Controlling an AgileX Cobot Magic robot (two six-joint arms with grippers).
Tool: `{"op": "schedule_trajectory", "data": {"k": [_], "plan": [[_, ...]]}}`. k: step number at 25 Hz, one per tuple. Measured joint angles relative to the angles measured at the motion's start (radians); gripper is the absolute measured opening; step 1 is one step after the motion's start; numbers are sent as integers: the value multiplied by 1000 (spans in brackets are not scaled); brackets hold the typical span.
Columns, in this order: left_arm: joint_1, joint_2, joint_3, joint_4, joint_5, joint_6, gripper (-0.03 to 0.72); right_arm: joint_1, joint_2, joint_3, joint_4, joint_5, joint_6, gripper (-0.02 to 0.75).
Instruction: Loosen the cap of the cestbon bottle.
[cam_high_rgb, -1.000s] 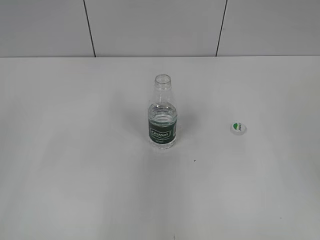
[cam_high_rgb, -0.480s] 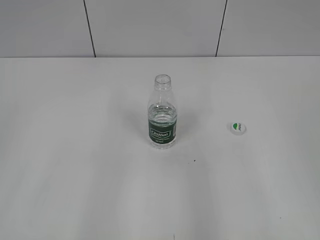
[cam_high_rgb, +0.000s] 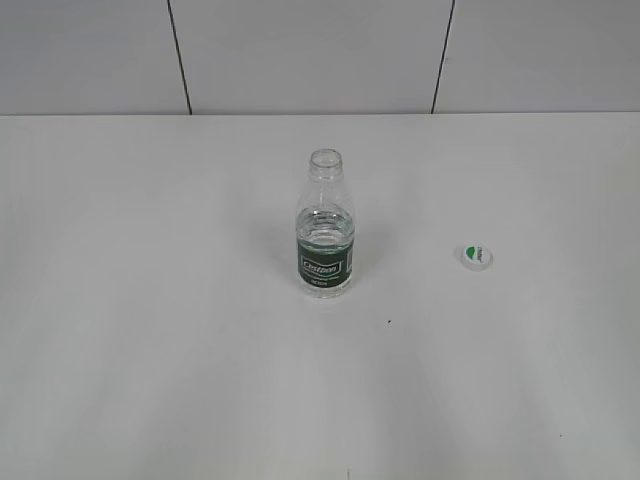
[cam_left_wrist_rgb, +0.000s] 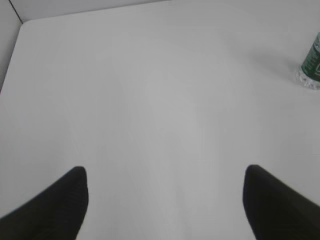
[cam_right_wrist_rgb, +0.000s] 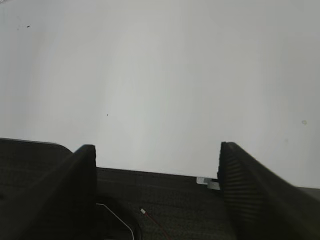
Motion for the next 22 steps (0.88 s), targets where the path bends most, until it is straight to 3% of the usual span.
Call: {"op": "schedule_trajectory", "data": {"k": [9, 22], "plan": [[0, -40, 0, -15, 2, -20, 568, 0, -176, 6, -2, 10, 1, 573], [0, -41, 0, -17, 2, -26, 478, 0, -355, 6, -10, 13, 15, 569]]}}
